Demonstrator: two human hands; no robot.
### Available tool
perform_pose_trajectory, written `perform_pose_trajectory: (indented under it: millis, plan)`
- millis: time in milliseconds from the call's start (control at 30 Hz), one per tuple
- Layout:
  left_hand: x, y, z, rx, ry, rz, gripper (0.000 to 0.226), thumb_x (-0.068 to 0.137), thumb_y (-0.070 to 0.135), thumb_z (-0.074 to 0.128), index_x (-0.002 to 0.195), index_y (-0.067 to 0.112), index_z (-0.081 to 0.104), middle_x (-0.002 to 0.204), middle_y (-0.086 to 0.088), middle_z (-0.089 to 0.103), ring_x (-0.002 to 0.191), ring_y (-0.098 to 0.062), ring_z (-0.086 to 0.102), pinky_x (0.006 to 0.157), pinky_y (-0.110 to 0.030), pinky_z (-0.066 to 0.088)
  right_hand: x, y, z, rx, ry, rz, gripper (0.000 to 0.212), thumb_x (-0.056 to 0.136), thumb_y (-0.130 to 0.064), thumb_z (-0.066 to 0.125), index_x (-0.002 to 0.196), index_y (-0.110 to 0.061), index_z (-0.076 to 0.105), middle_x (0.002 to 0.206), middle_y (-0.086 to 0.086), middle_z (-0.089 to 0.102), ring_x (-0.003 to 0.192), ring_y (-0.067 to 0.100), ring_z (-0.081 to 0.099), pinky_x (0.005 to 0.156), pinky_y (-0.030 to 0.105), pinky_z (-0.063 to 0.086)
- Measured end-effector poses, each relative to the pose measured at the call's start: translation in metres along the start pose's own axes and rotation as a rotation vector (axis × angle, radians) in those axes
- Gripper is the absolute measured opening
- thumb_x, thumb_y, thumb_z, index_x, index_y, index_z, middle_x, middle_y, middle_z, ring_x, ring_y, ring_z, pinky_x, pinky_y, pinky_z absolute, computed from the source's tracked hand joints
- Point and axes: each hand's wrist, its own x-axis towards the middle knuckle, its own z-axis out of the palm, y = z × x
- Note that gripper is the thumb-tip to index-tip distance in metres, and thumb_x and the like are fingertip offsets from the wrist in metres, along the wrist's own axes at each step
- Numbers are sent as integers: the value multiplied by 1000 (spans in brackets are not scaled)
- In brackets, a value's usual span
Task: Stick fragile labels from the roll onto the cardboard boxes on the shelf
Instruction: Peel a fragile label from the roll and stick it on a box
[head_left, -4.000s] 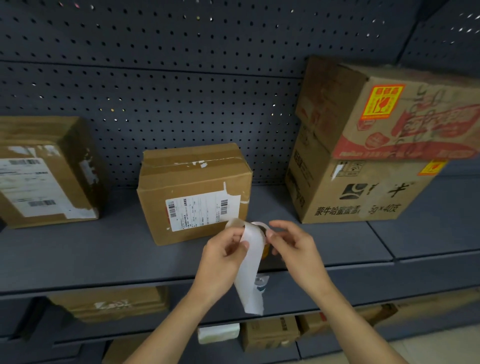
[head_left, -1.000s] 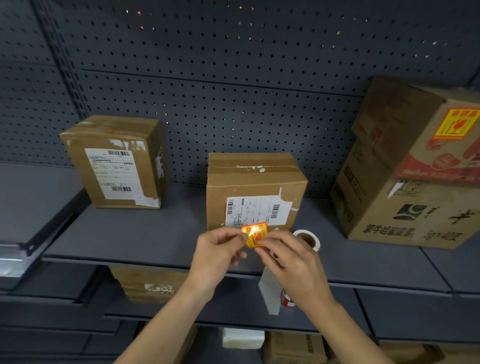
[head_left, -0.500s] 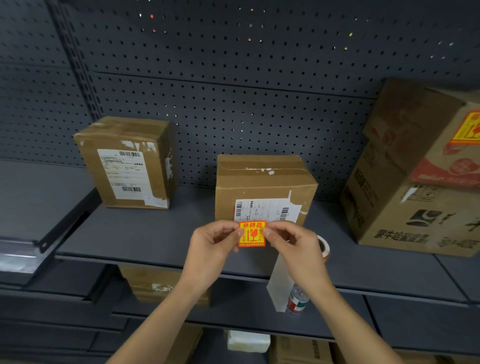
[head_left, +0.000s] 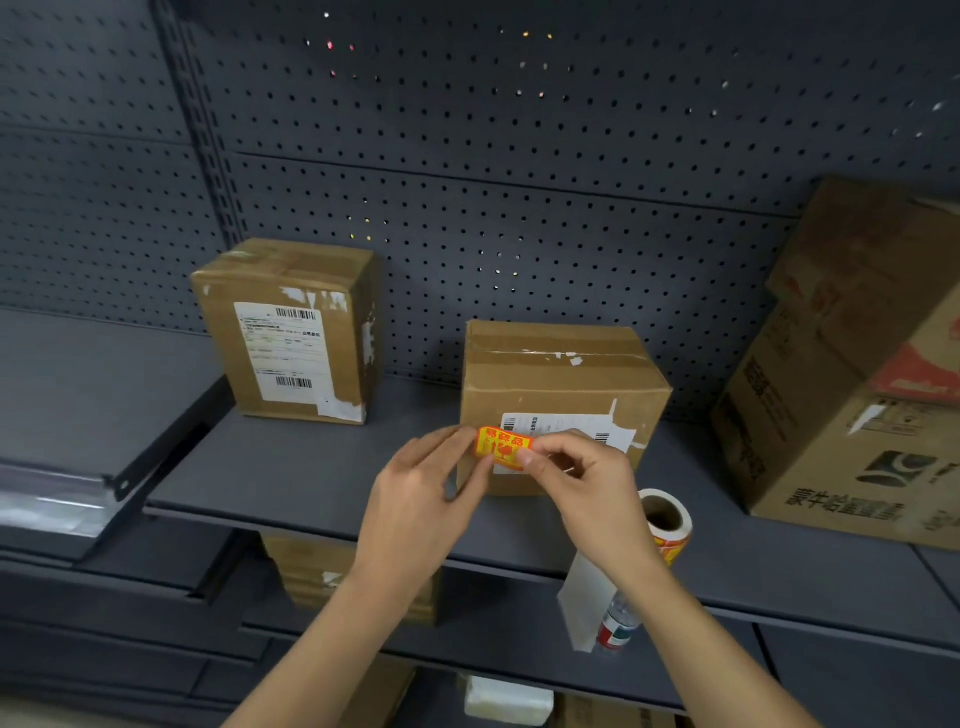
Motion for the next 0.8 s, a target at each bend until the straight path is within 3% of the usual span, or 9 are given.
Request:
perform_pose_trajectory:
  millis: [133, 267, 433, 567, 667, 800]
  plan:
    - [5, -8, -2, -24, -19, -108, 56, 89, 45, 69, 134, 11, 63, 108, 0, 74, 82, -12, 66, 69, -29, 58, 10, -2, -1, -5, 2, 3, 5, 91, -19, 72, 90, -21, 76, 89, -10, 72, 84, 7, 63, 75, 18, 48]
    - [16, -21, -2, -90, -35, -204, 56, 90, 54, 62, 136, 22, 61, 126, 5, 64, 110, -17, 62, 86, -44, 57, 19, -1, 1, -8, -16, 16, 6, 92, -20, 71, 89, -21, 76, 86, -9, 72, 81, 4, 63, 76, 24, 50]
    - [31, -29, -1, -295, -163, -221, 70, 87, 54, 63, 151, 39, 40, 157, 12, 37, 144, -7, 37, 107, -43, 48, 25, -2, 4, 8, -30, 19, 10, 93, -19, 69, 89, -26, 76, 78, -18, 70, 78, 1, 63, 72, 19, 47]
    - [41, -30, 4, -367, -284, -223, 67, 89, 56, 61, 149, 53, 33, 166, 13, 22, 153, -4, 17, 116, -50, 38, 27, -3, 7, 14, -27, 5, 12, 94, -18, 68, 89, -26, 75, 73, -23, 68, 74, -2, 62, 70, 13, 45]
    - [44, -28, 7, -367, -289, -202, 60, 91, 52, 60, 147, 48, 40, 160, 10, 37, 149, 1, 24, 118, -43, 38, 28, -3, 8, 34, -26, 10, 12, 94, -16, 68, 89, -25, 75, 74, -22, 69, 74, -3, 62, 69, 12, 45]
    - [43, -29, 14, -433, -273, -229, 57, 92, 51, 58, 147, 39, 47, 146, 15, 54, 131, -5, 54, 110, -37, 47, 30, -2, 7, 37, -27, 12, 11, 94, -17, 68, 90, -23, 76, 77, -18, 70, 75, 0, 62, 71, 17, 47]
